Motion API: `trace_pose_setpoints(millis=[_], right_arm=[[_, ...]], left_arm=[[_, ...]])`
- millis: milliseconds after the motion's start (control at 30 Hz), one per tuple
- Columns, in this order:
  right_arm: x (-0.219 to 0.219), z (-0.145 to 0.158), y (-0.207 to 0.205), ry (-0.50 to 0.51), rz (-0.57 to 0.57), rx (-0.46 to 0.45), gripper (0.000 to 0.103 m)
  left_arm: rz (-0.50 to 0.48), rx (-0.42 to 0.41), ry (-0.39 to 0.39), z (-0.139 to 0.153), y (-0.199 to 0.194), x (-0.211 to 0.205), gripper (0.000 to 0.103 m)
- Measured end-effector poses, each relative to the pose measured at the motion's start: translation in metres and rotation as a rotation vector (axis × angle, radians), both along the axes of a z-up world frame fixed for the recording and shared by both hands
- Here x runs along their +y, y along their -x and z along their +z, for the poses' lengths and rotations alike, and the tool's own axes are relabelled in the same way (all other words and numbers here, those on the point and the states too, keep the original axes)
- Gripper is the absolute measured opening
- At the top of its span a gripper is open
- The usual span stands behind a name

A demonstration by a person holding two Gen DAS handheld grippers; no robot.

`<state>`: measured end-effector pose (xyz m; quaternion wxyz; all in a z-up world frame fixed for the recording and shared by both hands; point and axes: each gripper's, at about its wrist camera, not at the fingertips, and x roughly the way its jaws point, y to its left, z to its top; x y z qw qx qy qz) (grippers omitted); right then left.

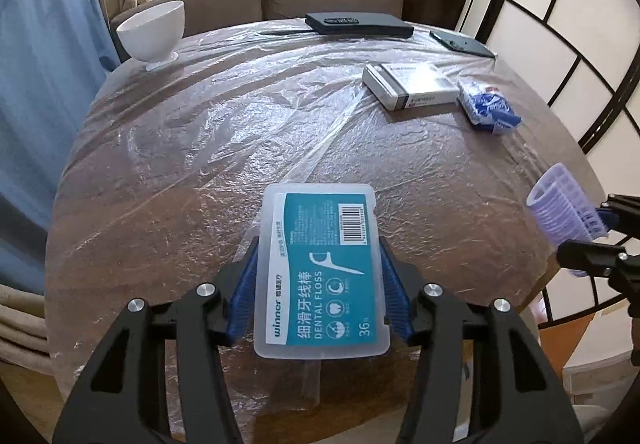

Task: Collect trash
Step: 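Carry the floss case with the left tool while the right tool carries the roller over the bin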

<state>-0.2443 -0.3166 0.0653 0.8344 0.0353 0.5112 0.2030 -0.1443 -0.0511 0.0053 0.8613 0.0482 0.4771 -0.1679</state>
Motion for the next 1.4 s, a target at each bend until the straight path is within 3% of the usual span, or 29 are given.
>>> trace_pose_setpoints(millis=[533,1400], right_arm=[[-0.004,-0.002,0.015,0.010,0.020,0.018,0.042],[0.008,-0.009,0.059,0.019,0.121,0.066,0.042]], left_arm=[[-0.036,-0.013,-0.001,0.019,0.035,-0.005,0.055],[-0.137,0.069,0.009,0.009,0.105,-0.015,0.055]])
